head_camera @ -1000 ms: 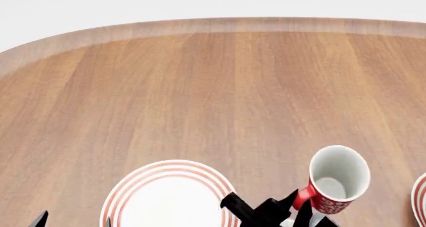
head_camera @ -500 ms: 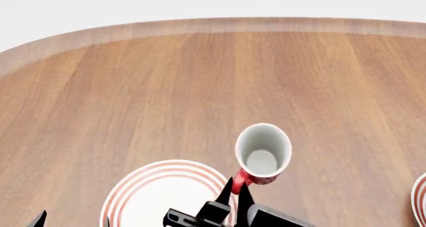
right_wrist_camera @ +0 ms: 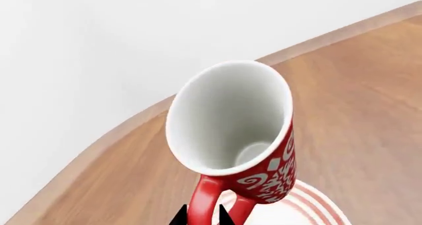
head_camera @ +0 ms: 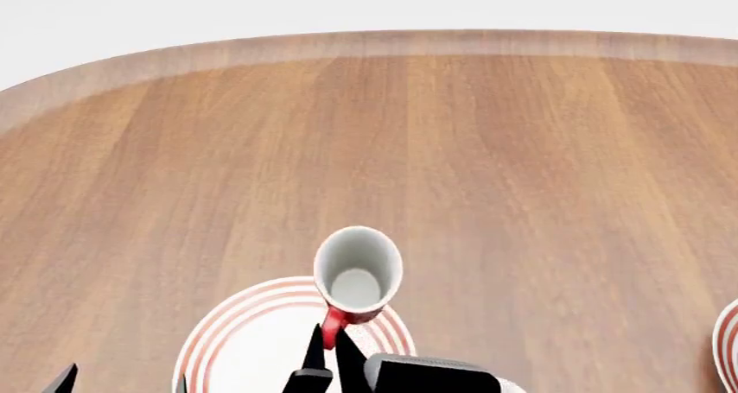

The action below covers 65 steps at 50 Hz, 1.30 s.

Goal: Put the red mug on the left plate.

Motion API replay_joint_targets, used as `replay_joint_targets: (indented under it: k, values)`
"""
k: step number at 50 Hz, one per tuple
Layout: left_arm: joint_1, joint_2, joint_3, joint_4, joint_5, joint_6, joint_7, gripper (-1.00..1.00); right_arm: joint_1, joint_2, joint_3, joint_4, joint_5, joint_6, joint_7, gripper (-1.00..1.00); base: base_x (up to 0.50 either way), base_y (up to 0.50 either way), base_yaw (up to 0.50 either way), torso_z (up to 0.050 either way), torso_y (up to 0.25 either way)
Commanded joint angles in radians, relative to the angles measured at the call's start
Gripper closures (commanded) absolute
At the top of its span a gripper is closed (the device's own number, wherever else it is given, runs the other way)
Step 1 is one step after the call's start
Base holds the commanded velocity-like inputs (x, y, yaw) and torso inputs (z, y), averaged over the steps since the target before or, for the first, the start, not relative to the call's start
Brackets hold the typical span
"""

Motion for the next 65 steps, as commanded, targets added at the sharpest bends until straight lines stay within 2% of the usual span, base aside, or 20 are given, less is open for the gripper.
replay_joint_targets:
  k: [1, 19, 65]
  values:
    - [-0.001, -0.002, 0.002, 0.002, -0.003, 0.0, -0.004, -1.0, 0.035, -0.026, -0.023, 0.131, -0.01, -0.014, -0.102, 1.0, 0.0, 0.0, 0.0, 0.0, 0.0]
    - [-0.001, -0.007, 0.008, 0.002, -0.004, 0.003, -0.009, -1.0, 0.057, -0.073, -0.038, 0.255, 0.022, -0.023, -0.183, 1.0, 0.0, 0.0, 0.0, 0.0, 0.0]
    - [-0.004, -0.016, 0.02, 0.005, -0.007, 0.004, -0.023, -1.0, 0.104, -0.149, -0.068, 0.508, 0.033, -0.087, -0.264, 1.0, 0.0, 0.0, 0.0, 0.0, 0.0]
